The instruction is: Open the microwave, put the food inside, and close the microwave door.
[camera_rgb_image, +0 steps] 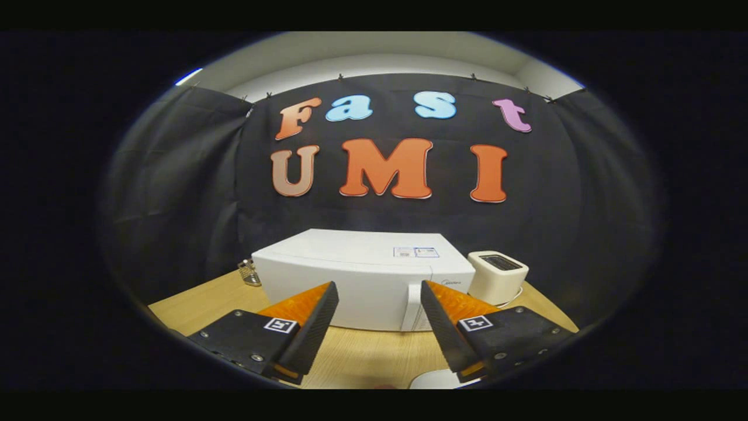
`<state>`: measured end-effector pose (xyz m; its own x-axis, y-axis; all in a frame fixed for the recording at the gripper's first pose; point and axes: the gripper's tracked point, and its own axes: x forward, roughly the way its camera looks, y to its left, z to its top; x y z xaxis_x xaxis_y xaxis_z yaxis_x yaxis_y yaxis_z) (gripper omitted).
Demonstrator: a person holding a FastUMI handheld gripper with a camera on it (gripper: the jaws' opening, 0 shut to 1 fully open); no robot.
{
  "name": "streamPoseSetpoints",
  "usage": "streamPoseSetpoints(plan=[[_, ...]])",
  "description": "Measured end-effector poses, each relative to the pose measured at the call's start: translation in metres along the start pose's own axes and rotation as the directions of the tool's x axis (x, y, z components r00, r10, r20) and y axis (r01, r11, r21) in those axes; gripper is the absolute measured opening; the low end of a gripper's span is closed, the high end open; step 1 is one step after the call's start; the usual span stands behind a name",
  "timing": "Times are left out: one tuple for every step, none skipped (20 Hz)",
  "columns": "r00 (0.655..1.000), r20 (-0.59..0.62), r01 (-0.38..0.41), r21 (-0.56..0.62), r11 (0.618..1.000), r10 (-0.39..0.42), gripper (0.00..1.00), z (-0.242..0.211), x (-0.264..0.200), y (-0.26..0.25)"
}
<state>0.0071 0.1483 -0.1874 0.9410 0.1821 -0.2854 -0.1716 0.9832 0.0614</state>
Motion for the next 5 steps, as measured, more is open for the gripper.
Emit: streamPoseSetpoints(plan=[[1.0,0.012,0.003,0.002,1.0,-0.003,0.87,0.008,-0.006,-0.002],[1.0,0.024,0.002,0.005,1.0,-0.002,0.87,0.016,-0.012,-0.005],[1.0,0.031,0.0,0.011,1.0,-0.001,0.89,0.021,-0.017,-0.007],[0.999,0.036,0.001,0.015,1.0,-0.001,0.9,0.026,-0.022,-0.01],[0.999,0.038,0.007,0.019,1.0,-0.008,0.92,0.03,-0.027,-0.014]])
